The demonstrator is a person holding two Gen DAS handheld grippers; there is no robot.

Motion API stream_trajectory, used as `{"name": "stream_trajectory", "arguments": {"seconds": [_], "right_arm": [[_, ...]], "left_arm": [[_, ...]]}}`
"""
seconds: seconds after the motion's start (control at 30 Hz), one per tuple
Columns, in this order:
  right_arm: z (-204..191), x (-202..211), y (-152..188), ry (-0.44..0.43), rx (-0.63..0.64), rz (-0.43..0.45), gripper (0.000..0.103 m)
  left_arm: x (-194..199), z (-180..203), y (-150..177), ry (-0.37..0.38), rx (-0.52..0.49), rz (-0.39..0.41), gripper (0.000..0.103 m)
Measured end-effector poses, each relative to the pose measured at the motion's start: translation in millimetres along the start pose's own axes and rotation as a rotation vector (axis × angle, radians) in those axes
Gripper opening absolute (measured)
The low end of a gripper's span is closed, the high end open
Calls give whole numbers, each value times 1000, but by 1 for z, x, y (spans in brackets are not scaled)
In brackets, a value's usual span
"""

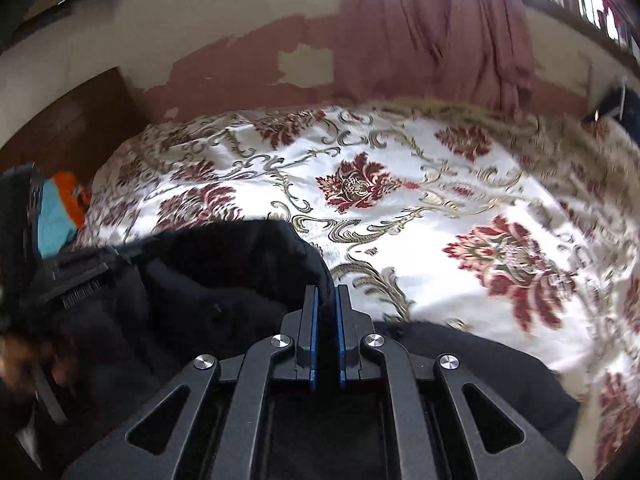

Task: Fold large clothes
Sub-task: 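Grasp the jacket hem with both grippers, then lift the hem with both grippers and fold it toward the collar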

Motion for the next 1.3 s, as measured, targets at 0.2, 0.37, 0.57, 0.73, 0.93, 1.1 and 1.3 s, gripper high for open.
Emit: {"name": "stream_trajectory", "arguments": {"seconds": [0.2, 0.37, 0.57, 0.73, 0.93, 1.1, 1.3], "right_arm": [[5, 36, 33, 36, 151, -6, 5], [7, 33, 61, 98, 261, -71, 3], [18, 10, 94, 125, 277, -167, 3], [19, 1, 107, 159, 304, -171, 3], [17, 16, 106, 153, 306, -127, 3], [15, 21, 108, 156, 314, -109, 3], [13, 27, 106, 150, 297, -106, 3]], "left_arm": [[35, -15, 41, 14, -59, -30, 4], [23, -19, 73, 0, -76, -128, 4], [-5, -20, 103, -27, -99, -233, 5], [4, -13, 104, -17, -127, -185, 7], [60, -3, 81, 91, -137, -19, 8], [90, 37, 57, 211, -193, 71, 8], [26, 66, 65, 154, -157, -118, 8]]}}
Point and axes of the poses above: each gripper's, at about its wrist camera, not at the fingertips, and x roughly against the way its jaws point, z to its right, y to its underside, the point moved 10 cm from there along -x, roughly the way its jaws point
